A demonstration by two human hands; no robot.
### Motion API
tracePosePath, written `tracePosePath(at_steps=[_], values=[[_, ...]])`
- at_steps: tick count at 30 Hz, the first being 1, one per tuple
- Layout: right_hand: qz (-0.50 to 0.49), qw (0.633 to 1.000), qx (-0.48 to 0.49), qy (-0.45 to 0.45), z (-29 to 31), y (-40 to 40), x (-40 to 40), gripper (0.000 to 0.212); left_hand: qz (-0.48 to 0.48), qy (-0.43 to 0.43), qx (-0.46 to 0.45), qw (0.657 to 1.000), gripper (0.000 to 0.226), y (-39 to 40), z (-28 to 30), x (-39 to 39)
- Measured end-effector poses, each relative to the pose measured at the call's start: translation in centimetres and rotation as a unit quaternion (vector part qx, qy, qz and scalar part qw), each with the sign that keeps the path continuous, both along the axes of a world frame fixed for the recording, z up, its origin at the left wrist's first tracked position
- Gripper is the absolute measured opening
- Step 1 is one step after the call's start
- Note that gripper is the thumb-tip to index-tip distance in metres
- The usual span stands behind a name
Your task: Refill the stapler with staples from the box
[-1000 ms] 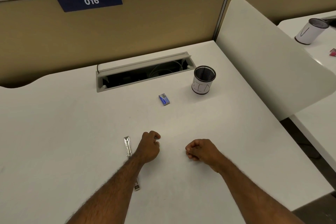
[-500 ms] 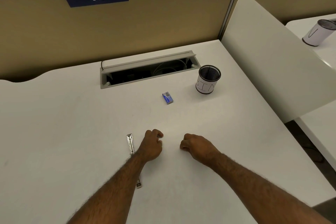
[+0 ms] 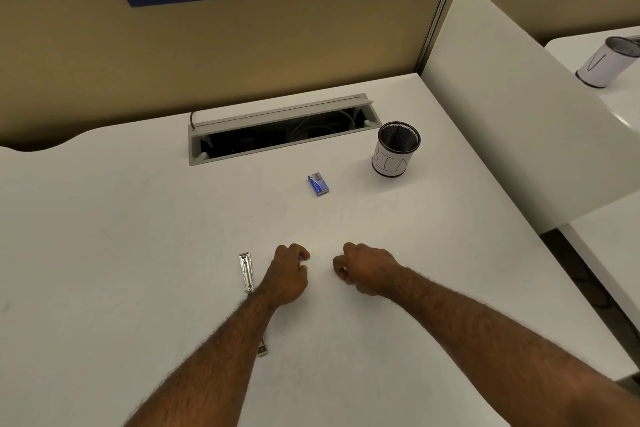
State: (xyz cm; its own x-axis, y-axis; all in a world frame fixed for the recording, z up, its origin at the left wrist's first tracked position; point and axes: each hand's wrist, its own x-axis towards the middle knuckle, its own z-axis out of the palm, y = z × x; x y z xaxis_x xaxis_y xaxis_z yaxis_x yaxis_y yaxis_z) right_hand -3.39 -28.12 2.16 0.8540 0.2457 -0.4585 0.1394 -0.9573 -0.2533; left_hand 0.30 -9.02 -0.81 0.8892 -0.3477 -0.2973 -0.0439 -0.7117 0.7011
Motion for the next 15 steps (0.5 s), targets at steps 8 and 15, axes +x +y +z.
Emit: tracePosePath(at_steps=[8, 15], values=[[-0.006, 0.998, 0.049, 0.027, 0.2, -0.7, 0.5, 0.018, -0.002, 0.007, 0.008, 1.0, 0.025, 0.0, 0.1, 0.1], [-0.273, 0.884, 0.373, 0.069, 2.1, -3.5, -0.7, 0.015, -0.001, 0.025, -0.007, 1.0, 0.025, 0.1, 0.0, 0.3]])
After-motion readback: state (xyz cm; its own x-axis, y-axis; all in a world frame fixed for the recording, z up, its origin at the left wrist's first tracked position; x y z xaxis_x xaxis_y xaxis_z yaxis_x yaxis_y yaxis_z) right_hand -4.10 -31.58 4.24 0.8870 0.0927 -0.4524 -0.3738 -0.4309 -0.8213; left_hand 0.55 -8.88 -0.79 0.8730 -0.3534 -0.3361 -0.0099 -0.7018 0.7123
